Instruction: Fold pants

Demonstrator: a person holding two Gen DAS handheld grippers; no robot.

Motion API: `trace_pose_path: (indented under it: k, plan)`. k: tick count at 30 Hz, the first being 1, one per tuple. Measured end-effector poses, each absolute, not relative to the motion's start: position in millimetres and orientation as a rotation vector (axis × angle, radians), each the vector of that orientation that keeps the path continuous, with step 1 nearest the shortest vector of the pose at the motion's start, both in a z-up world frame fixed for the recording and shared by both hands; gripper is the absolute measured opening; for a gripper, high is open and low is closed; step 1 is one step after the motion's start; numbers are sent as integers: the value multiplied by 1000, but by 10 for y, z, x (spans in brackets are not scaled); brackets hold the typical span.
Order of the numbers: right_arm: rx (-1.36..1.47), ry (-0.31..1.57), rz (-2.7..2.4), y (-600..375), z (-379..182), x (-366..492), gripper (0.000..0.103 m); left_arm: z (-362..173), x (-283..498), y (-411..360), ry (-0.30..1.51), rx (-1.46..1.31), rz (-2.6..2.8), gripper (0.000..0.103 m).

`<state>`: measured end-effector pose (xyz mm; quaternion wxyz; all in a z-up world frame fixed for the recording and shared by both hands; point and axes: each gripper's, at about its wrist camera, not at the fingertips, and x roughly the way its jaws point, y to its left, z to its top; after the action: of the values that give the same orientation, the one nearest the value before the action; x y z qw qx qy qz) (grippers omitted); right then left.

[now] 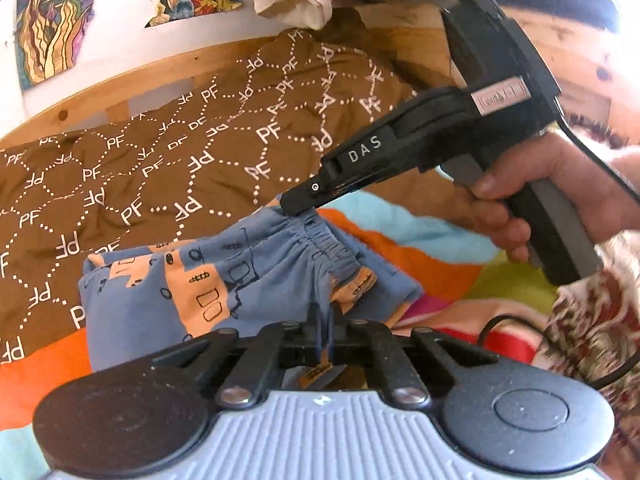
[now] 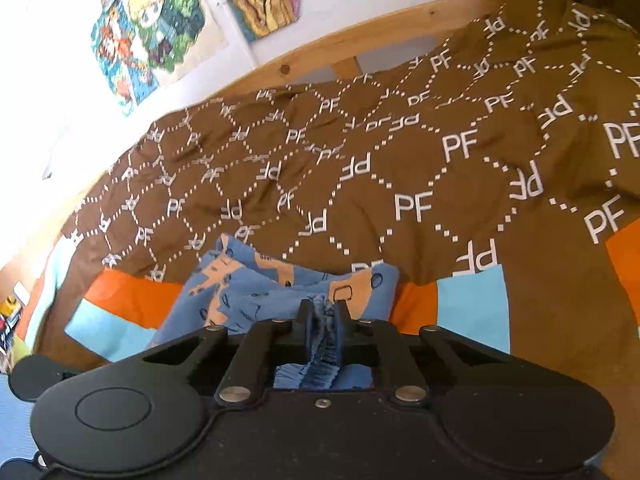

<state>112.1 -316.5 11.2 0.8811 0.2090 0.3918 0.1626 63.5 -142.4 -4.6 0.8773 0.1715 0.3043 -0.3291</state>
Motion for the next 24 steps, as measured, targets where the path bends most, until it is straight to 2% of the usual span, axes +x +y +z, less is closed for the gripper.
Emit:
trace_pose_path:
  k: [4, 8, 11, 12, 13, 14, 15, 16, 17, 18, 19, 20, 22, 24]
  plan:
    - [439, 800, 316, -3225, 265, 1085, 10, 39, 647, -1432, 639, 307, -721, 3]
    - [389, 835, 287, -3246, 269, 1092, 10, -102, 674, -1500, 667, 316, -745, 3]
    - [337, 870, 259, -3191, 128, 1086, 14, -191, 721, -1443, 717, 268, -754, 12]
    - [316, 872, 250, -3168, 94, 1076, 20, -161, 716, -1391, 723, 249, -761, 27]
    - [306, 870, 240, -3156, 71, 1058, 25, -119, 705, -1344, 730, 237, -772, 57]
    - [307, 859, 223, -3163, 64, 1020, 29, -58, 683, -1276, 728, 223, -771, 67]
    - [305, 846, 209, -3170, 78, 987, 41, 11, 666, -1195, 711, 206, -749, 74]
    - [293, 834, 189, -3166, 109, 951, 56, 66, 663, -1121, 703, 196, -719, 76]
    - [267, 813, 162, -3145, 159, 895, 63, 103, 683, -1041, 704, 189, -675, 78]
    - [244, 789, 139, -3121, 203, 840, 76, 119, 701, -965, 706, 177, -623, 85]
    - [225, 768, 124, -3089, 247, 787, 82, 113, 725, -870, 705, 156, -553, 94]
    - [200, 746, 115, -3022, 294, 723, 85, 98, 783, -808, 707, 136, -496, 96]
    - [145, 725, 113, -2865, 339, 633, 95, 10, 887, -685, 760, 101, -383, 96]
    - [85, 723, 110, -2700, 331, 583, 96, -83, 991, -602, 821, 72, -314, 96]
